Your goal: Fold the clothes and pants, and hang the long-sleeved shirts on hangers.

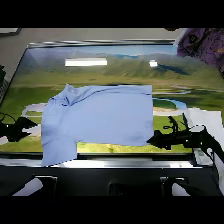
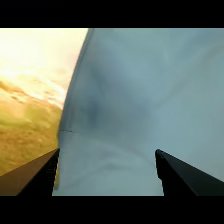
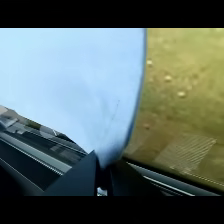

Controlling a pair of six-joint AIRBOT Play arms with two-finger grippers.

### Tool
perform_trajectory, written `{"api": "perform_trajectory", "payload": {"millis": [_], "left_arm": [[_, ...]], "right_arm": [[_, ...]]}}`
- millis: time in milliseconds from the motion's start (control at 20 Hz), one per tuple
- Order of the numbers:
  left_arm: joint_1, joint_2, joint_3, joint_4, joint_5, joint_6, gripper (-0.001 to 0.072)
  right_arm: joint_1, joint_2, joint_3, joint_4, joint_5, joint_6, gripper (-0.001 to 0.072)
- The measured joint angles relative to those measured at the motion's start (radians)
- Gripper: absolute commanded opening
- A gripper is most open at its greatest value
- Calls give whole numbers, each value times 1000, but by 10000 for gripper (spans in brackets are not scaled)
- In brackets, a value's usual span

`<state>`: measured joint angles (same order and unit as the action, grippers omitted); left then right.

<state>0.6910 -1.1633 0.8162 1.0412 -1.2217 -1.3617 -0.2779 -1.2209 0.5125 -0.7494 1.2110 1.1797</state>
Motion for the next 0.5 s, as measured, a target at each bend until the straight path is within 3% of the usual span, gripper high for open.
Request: {"api": "perform_trajectory", "payload": {"millis": [200,500], "left_arm": [[44,-53,-39,-27,32,112,708],[57,-137,-79,-77,111,200,707]], "right_arm": [[0,31,0,3,5,10,37],[0,39,0,5,11,17,37]]}}
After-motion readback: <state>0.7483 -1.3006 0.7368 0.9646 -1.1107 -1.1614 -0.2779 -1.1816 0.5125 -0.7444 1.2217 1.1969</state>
